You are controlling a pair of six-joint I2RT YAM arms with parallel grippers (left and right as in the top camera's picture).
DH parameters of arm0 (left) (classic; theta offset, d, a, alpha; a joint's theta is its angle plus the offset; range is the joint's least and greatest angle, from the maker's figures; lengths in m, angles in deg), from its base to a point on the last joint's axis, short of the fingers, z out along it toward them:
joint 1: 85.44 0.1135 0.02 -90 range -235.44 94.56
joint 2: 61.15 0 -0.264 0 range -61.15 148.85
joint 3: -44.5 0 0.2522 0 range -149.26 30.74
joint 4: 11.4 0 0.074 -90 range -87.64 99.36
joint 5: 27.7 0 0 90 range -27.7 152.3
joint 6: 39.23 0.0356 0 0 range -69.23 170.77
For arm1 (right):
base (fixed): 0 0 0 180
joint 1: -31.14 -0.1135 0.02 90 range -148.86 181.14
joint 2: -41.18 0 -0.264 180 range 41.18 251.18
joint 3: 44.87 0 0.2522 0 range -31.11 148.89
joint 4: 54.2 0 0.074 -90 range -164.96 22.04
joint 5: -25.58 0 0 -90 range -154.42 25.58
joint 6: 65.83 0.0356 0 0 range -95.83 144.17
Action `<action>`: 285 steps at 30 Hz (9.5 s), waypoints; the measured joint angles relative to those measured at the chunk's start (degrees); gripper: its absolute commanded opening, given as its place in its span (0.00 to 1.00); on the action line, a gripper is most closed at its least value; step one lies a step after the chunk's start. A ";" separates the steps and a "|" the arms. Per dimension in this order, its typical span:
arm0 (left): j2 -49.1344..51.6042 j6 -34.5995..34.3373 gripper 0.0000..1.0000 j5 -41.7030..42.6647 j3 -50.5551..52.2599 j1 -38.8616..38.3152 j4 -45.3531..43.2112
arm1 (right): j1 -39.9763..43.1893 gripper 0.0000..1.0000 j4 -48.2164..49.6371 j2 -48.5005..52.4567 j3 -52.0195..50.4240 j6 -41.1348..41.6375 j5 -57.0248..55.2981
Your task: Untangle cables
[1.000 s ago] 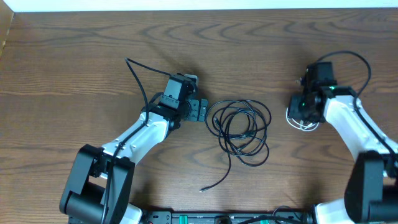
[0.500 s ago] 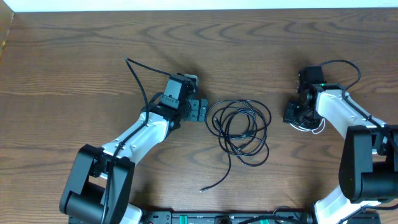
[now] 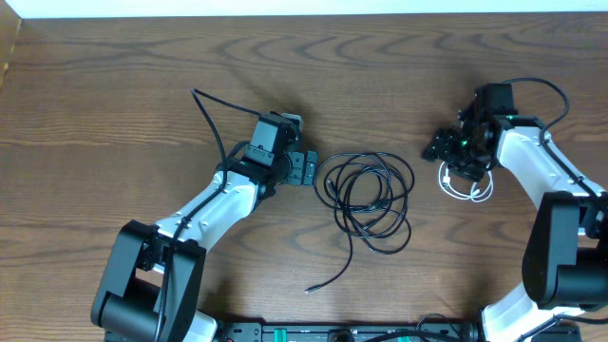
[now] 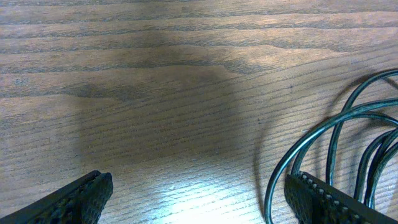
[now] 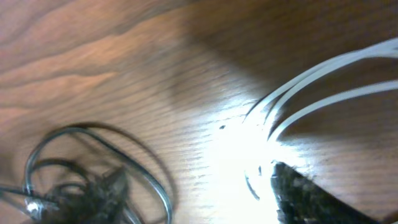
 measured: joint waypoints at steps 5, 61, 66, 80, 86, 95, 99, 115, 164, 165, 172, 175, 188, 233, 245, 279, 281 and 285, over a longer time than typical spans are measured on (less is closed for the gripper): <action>0.00 0.00 0.93 0.00 0.00 0.00 0.00 | 0.09 0.95 2.58 -0.17 0.02 0.85 2.08; -0.02 0.00 0.94 0.00 0.00 0.00 0.02 | 6.10 0.92 -5.62 -4.17 11.37 10.38 -2.14; 0.00 0.00 0.94 0.00 0.00 0.00 0.02 | 6.16 0.93 -13.51 -7.52 11.65 10.23 -10.71; 0.00 0.00 0.93 0.00 0.00 0.00 0.00 | 1.18 0.32 -8.76 -6.97 3.74 11.65 -18.69; 0.00 0.00 0.93 0.00 0.00 0.00 0.02 | -2.62 0.06 -1.44 -6.49 -1.81 13.22 -18.45; 0.00 0.00 0.93 -0.02 0.00 0.00 0.02 | -7.13 0.56 1.18 -6.49 -8.00 13.46 -20.06; 0.00 0.00 0.94 -0.02 0.00 0.00 0.02 | -7.17 0.56 5.42 -6.49 -11.78 13.33 -20.72; 0.00 0.00 0.94 -0.02 0.00 0.00 0.02 | -7.15 0.01 13.49 -8.11 -17.92 14.88 -25.40; 0.00 0.00 0.93 0.00 0.00 0.00 0.02 | 26.23 0.01 35.12 -6.80 -10.73 4.24 -26.56; 0.00 0.00 0.94 0.00 0.00 0.00 0.02 | 26.23 0.01 35.58 -6.78 -10.73 4.20 -26.23; -0.02 0.00 0.94 0.00 0.00 0.00 0.02 | 26.23 0.01 41.27 -3.63 -10.69 3.85 -22.75; 0.00 0.00 0.93 0.00 0.00 0.00 0.02 | 26.23 0.01 43.52 -1.27 -10.69 3.74 -20.96; 0.00 0.00 0.94 -0.02 0.00 0.00 0.00 | 24.59 0.46 48.15 0.96 -10.69 3.78 -16.61; 0.00 0.00 0.94 0.00 0.00 0.00 0.02 | 17.75 0.99 -3.32 2.14 13.62 -9.14 -18.34; 0.00 0.00 0.93 0.00 0.00 0.00 0.02 | -1.44 0.99 -6.47 2.16 13.62 -12.39 -31.47; 0.00 0.00 0.93 -0.02 0.00 0.00 0.02 | -12.94 0.99 -7.69 2.14 13.62 -12.41 -25.40; 0.00 0.00 0.93 0.00 0.00 0.00 0.02 | -12.94 0.99 -7.69 2.16 13.62 -12.39 -25.40; -0.02 0.00 0.93 0.00 0.00 0.00 0.02 | -12.96 0.99 -7.69 2.16 13.62 -12.41 -25.40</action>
